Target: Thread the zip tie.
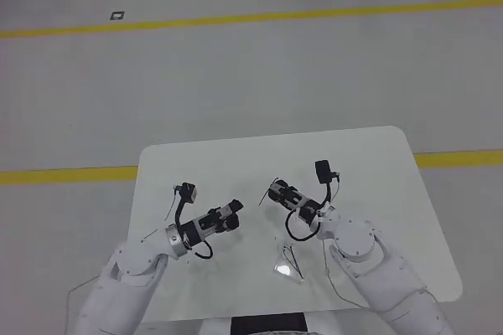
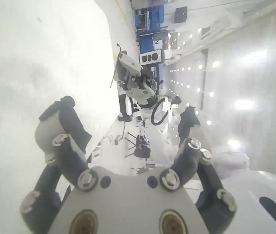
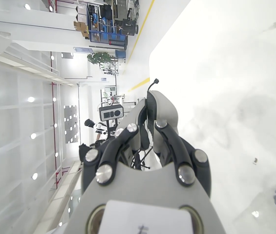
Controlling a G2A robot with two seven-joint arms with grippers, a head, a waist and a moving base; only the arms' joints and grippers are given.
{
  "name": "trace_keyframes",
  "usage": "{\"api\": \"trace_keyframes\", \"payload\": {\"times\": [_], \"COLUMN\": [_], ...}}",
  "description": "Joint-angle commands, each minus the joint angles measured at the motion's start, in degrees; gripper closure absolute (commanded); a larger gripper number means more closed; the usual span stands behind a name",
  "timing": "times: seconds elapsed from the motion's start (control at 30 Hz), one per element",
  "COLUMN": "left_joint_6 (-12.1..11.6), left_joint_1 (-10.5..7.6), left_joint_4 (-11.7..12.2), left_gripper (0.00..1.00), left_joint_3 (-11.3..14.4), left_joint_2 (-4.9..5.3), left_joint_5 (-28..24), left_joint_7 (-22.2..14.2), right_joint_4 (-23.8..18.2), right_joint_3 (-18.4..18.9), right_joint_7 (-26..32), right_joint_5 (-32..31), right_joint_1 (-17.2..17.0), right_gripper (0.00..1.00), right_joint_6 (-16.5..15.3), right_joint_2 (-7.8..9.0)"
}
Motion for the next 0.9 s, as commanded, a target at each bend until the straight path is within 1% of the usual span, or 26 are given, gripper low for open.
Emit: {"api": "trace_keyframes", "payload": {"times": [0.0, 0.33, 0.4, 0.43, 0.5, 0.57, 0.6, 0.63, 0.67, 0.87], "left_joint_6": [0.9, 0.9, 0.7, 0.4, -1.6, -3.2, -3.2, -2.5, -2.6, -2.6], "left_joint_1": [-1.06, -1.06, -1.05, -1.07, -1.51, -2.30, -2.62, -3.09, -3.30, -3.30], "left_joint_4": [1.1, 1.1, 1.0, 1.4, 2.4, 4.3, 5.3, 6.2, 6.3, 6.3], "left_gripper": [0.00, 0.00, 0.00, 0.00, 0.00, 0.00, 0.00, 0.00, 0.00, 0.00], "left_joint_3": [1.2, 1.2, 1.8, 2.3, 3.3, 4.4, 5.0, 5.4, 5.5, 5.5], "left_joint_2": [-0.31, -0.31, -0.38, -0.43, -0.61, -0.85, -0.99, -1.13, -1.18, -1.18], "left_joint_5": [-5.1, -5.1, -5.3, -5.5, -6.4, -6.9, -7.5, -8.0, -8.0, -8.0], "left_joint_7": [0.5, 0.5, 0.9, 1.0, 1.7, 3.0, 3.9, 5.3, 5.7, 5.7], "right_joint_4": [0.4, 0.0, -0.5, -0.8, -1.1, -1.3, -1.3, -1.3, -1.3, -1.3], "right_joint_3": [-0.9, -1.1, -1.4, -1.5, -1.9, -2.4, -2.6, -2.7, -2.8, -2.8], "right_joint_7": [-0.7, -1.1, -1.7, -2.2, -3.0, -4.0, -4.3, -4.8, -5.4, -5.4], "right_joint_5": [0.1, 0.2, -0.1, 0.0, 0.2, 0.3, 0.4, 0.7, 0.6, 0.6], "right_joint_1": [0.4, 0.1, -0.1, -0.2, -0.5, -0.6, -0.7, -0.7, -0.8, -0.8], "right_gripper": [1.00, 1.00, 1.00, 1.00, 1.00, 1.00, 1.00, 1.00, 1.00, 1.00], "right_joint_6": [-0.3, -0.7, -1.0, -1.3, -1.6, -1.8, -1.8, -1.8, -1.6, -1.6], "right_joint_2": [-0.23, -0.31, -0.40, -0.48, -0.63, -0.82, -0.90, -0.99, -1.07, -1.07]}}
